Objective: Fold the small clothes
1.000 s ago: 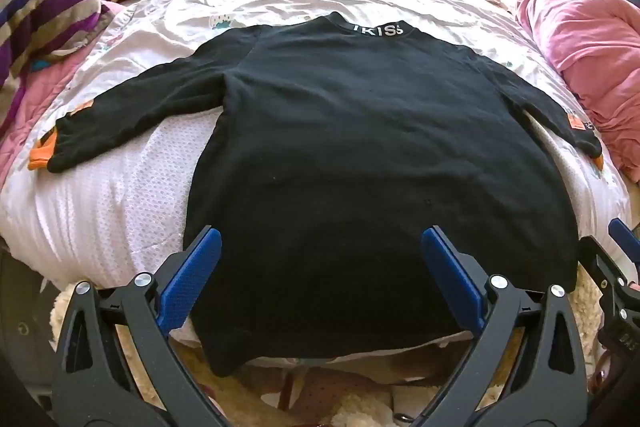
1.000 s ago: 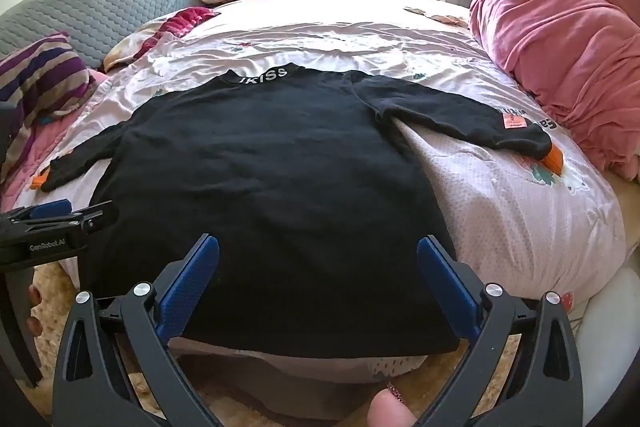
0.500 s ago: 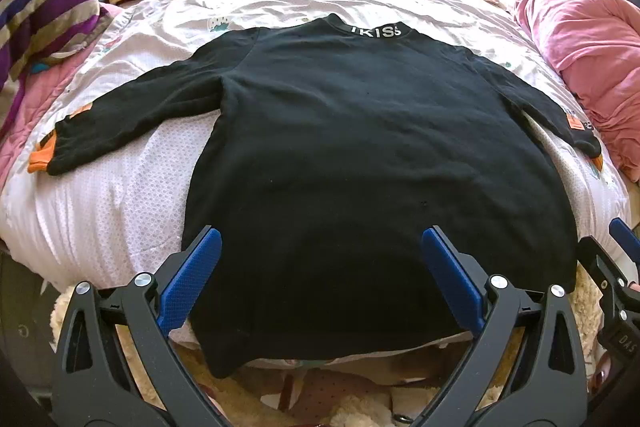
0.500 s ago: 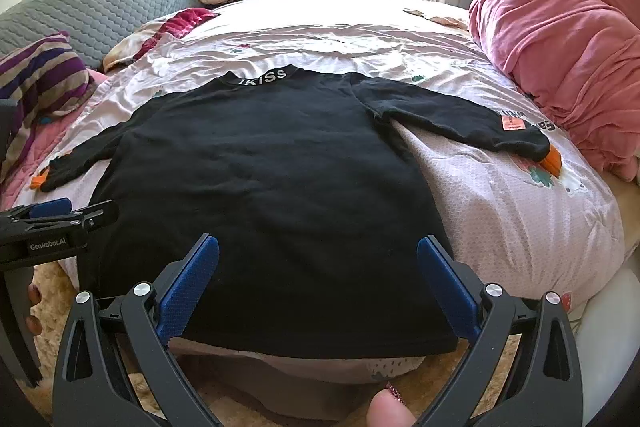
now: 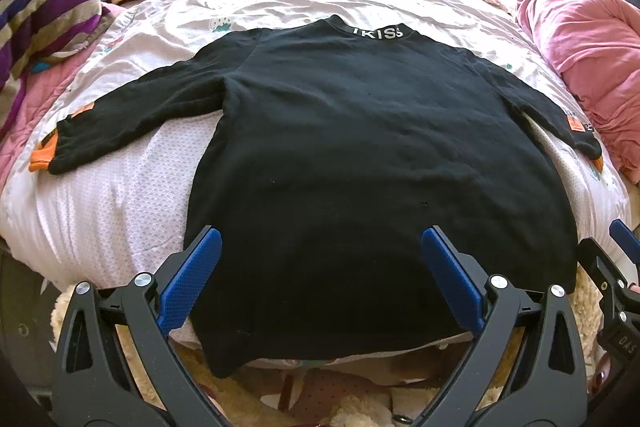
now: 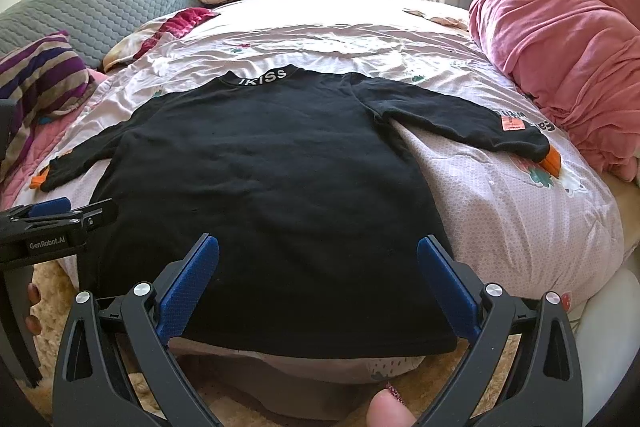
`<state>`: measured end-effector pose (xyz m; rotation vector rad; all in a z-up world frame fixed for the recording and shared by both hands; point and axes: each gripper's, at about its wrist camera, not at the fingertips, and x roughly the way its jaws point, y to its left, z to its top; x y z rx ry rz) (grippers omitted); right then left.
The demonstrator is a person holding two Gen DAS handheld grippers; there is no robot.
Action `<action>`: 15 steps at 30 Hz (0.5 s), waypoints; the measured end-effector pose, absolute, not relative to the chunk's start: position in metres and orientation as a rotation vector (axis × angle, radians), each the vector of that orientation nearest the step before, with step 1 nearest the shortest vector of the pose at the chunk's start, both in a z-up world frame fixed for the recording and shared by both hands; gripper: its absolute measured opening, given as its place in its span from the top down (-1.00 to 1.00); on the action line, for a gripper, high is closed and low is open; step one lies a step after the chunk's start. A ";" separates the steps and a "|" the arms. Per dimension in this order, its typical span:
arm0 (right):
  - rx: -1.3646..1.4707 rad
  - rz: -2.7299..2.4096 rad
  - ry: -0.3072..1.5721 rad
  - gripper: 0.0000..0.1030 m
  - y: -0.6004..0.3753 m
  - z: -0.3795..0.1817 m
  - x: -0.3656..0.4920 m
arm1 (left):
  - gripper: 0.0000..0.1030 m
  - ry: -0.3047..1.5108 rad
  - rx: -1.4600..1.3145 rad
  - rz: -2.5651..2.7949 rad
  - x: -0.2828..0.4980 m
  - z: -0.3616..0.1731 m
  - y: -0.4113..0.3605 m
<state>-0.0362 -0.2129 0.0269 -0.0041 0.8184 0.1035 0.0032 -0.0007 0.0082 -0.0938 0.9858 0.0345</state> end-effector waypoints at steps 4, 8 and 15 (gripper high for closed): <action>-0.005 0.103 0.819 -0.92 -0.213 0.027 -0.036 | -0.83 0.986 -0.093 0.035 0.003 0.008 -0.001; -0.002 0.098 0.819 -0.92 -0.213 0.029 -0.036 | -0.83 0.985 -0.093 0.034 0.003 0.008 0.000; -0.004 0.101 0.812 -0.92 -0.214 0.029 -0.035 | -0.83 0.987 -0.089 0.036 0.002 0.006 -0.001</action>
